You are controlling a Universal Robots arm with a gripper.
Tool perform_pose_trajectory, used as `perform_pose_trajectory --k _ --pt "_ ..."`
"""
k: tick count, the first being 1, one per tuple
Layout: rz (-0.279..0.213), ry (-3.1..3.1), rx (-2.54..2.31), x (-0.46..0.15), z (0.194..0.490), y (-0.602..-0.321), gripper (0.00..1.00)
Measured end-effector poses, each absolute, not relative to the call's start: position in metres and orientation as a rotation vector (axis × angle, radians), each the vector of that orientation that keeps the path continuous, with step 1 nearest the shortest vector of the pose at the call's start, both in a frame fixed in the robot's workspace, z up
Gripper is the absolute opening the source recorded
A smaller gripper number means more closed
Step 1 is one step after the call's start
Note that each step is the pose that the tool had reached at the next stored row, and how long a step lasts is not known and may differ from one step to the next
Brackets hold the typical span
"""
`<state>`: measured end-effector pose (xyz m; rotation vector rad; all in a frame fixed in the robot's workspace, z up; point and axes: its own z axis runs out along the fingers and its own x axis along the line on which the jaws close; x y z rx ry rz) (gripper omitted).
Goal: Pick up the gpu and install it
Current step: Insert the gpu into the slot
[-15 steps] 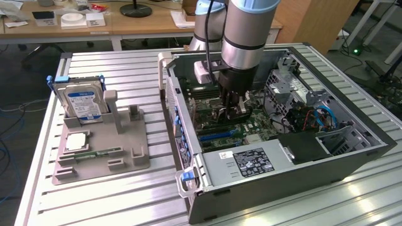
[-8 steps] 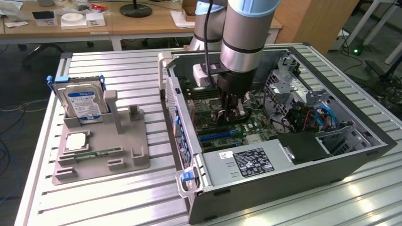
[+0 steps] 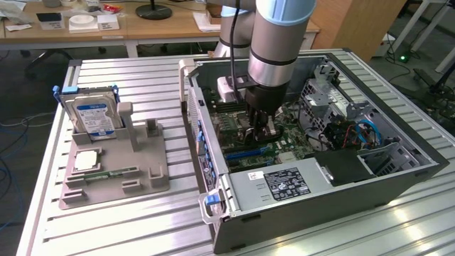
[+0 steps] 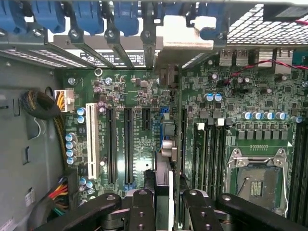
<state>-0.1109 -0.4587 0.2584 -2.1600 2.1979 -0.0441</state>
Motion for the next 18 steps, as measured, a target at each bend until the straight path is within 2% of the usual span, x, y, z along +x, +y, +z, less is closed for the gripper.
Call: perform_pose_trajectory --k 18 --pt "-0.058 2.191 -2.154 -0.1182 0.2503 -0.4586 0.27"
